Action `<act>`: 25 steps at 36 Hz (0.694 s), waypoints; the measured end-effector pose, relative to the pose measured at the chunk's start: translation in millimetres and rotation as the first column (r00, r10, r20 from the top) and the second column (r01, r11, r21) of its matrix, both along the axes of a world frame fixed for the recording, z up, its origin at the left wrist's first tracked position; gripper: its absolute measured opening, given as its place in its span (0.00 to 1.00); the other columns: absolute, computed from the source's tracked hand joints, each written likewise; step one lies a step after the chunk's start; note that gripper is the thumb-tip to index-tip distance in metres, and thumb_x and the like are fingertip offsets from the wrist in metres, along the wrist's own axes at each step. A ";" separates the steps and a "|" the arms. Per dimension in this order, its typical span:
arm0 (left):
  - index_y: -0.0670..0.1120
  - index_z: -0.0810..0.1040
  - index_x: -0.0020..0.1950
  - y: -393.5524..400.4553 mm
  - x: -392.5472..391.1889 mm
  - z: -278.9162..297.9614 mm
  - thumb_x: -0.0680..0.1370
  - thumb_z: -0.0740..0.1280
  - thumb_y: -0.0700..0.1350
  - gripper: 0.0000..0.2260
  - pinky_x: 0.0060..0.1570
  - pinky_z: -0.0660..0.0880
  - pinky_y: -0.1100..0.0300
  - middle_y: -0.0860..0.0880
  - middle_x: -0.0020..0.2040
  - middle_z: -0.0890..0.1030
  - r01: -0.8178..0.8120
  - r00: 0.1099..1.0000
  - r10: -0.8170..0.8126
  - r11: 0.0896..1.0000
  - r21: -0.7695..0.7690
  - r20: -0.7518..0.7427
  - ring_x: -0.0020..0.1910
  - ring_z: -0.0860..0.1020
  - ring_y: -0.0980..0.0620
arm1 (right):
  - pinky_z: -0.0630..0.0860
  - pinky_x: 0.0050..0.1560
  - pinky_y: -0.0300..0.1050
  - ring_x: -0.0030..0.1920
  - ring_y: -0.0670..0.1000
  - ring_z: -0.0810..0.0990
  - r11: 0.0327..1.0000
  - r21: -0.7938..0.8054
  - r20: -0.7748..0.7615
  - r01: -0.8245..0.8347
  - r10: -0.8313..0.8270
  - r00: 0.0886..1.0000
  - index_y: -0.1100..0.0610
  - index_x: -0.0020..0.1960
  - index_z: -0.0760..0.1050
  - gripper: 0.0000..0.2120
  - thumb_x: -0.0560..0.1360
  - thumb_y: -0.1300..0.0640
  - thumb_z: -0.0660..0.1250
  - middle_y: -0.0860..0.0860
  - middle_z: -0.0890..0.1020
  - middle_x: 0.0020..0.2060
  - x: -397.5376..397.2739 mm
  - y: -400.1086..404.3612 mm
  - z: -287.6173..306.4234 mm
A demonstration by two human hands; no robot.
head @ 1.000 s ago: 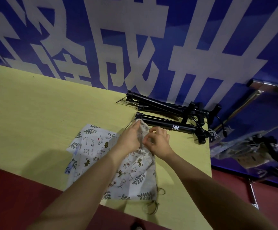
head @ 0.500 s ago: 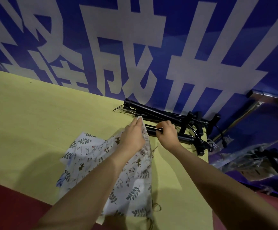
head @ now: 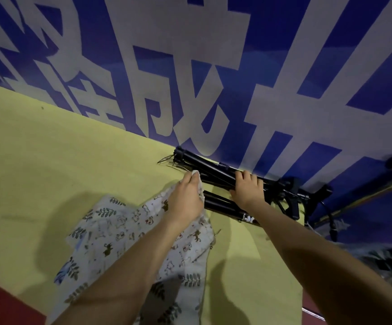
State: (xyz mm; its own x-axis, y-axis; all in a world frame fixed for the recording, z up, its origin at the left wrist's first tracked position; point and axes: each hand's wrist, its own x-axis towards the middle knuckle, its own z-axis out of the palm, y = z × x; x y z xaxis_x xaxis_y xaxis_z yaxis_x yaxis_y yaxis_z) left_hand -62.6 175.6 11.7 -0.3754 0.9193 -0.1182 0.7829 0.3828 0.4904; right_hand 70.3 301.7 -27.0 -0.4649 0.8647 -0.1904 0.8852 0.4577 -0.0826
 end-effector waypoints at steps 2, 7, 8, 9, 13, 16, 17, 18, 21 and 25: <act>0.44 0.54 0.77 2.1 1.4 -5.1 0.76 0.61 0.36 0.31 0.65 0.68 0.54 0.48 0.76 0.57 -0.010 1.000 0.010 1.000 -0.002 0.009 0.71 0.64 0.45 | 0.60 0.70 0.57 0.71 0.60 0.62 1.000 0.016 0.038 -0.027 0.027 0.999 0.55 0.74 0.57 0.30 0.77 0.47 0.64 0.58 0.64 0.70 -2.7 5.8 -1.6; 0.44 0.53 0.77 5.6 -2.2 -9.9 0.76 0.63 0.37 0.32 0.66 0.69 0.53 0.48 0.76 0.56 -0.029 0.999 0.030 0.999 -0.028 0.022 0.71 0.64 0.44 | 0.64 0.67 0.54 0.67 0.60 0.67 0.995 0.049 0.061 -0.088 0.085 0.995 0.56 0.72 0.62 0.28 0.77 0.47 0.65 0.58 0.69 0.66 -12.7 18.4 0.3; 0.44 0.53 0.77 5.8 -2.8 -9.9 0.75 0.64 0.37 0.33 0.66 0.69 0.52 0.48 0.76 0.57 -0.030 0.999 0.030 0.999 -0.030 0.018 0.71 0.64 0.44 | 0.64 0.67 0.53 0.66 0.59 0.68 0.994 0.059 0.051 -0.096 0.093 0.994 0.57 0.71 0.63 0.27 0.77 0.48 0.64 0.57 0.70 0.65 -12.9 19.0 0.4; 0.44 0.53 0.77 6.0 -3.1 -9.3 0.75 0.64 0.37 0.33 0.66 0.69 0.52 0.48 0.76 0.57 -0.031 0.999 0.032 0.999 -0.028 0.012 0.70 0.64 0.43 | 0.65 0.66 0.52 0.66 0.59 0.68 0.993 0.070 0.034 -0.097 0.095 0.995 0.58 0.70 0.64 0.25 0.77 0.49 0.64 0.57 0.71 0.64 -12.9 18.9 0.8; 0.44 0.53 0.77 4.5 -1.5 -7.9 0.74 0.63 0.33 0.33 0.64 0.70 0.54 0.47 0.75 0.59 -0.039 0.999 0.039 0.999 -0.023 -0.021 0.68 0.66 0.43 | 0.67 0.63 0.50 0.62 0.57 0.72 0.988 0.130 -0.045 -0.080 0.087 0.995 0.59 0.65 0.67 0.18 0.78 0.54 0.63 0.56 0.75 0.61 -9.2 12.4 5.8; 0.44 0.54 0.77 0.2 -0.6 -6.2 0.74 0.62 0.30 0.33 0.62 0.70 0.56 0.47 0.74 0.60 -0.048 0.998 0.048 0.999 0.000 -0.031 0.66 0.68 0.43 | 0.69 0.61 0.50 0.58 0.56 0.75 0.989 0.126 -0.080 -0.076 0.086 0.993 0.58 0.63 0.66 0.18 0.77 0.53 0.64 0.56 0.76 0.57 -6.5 5.2 15.4; 0.44 0.54 0.77 -2.4 0.0 -4.9 0.74 0.61 0.30 0.33 0.61 0.70 0.56 0.46 0.73 0.61 -0.049 0.998 0.050 0.999 0.007 -0.037 0.65 0.68 0.43 | 0.70 0.59 0.50 0.57 0.56 0.76 0.991 0.121 -0.088 -0.065 0.076 0.993 0.58 0.63 0.66 0.18 0.76 0.53 0.64 0.56 0.76 0.56 -5.0 2.3 19.8; 0.44 0.55 0.77 -5.0 0.4 -4.1 0.74 0.60 0.30 0.32 0.60 0.71 0.56 0.46 0.73 0.61 -0.052 0.998 0.053 0.999 0.015 -0.042 0.64 0.69 0.43 | 0.72 0.55 0.49 0.55 0.56 0.77 0.991 0.121 -0.098 -0.049 0.061 0.993 0.58 0.62 0.65 0.18 0.76 0.53 0.64 0.56 0.77 0.55 -3.2 -0.5 24.4; 0.44 0.56 0.76 -13.3 1.7 2.4 0.75 0.59 0.29 0.31 0.55 0.72 0.55 0.46 0.70 0.64 -0.069 0.996 0.071 0.996 0.048 -0.049 0.59 0.71 0.44 | 0.70 0.40 0.47 0.45 0.55 0.76 0.991 0.132 -0.147 0.004 0.015 0.989 0.58 0.61 0.63 0.18 0.76 0.54 0.65 0.56 0.77 0.51 4.3 -10.6 40.0; 0.43 0.60 0.75 -22.4 3.2 16.5 0.75 0.57 0.29 0.28 0.48 0.71 0.55 0.45 0.66 0.66 -0.106 0.994 0.108 0.991 0.083 -0.012 0.56 0.73 0.44 | 0.67 0.38 0.47 0.45 0.58 0.79 0.989 0.143 -0.188 0.032 -0.005 0.982 0.58 0.60 0.62 0.20 0.74 0.54 0.67 0.55 0.76 0.51 13.1 -23.3 58.6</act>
State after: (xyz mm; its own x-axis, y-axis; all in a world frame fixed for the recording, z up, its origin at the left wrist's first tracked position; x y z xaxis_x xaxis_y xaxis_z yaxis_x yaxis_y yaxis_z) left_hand -59.3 153.2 28.2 -0.4733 0.8801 -0.0370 0.7480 0.4237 0.5108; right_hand 83.4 278.4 31.6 -0.4640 0.8855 0.0260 0.8690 0.4607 -0.1809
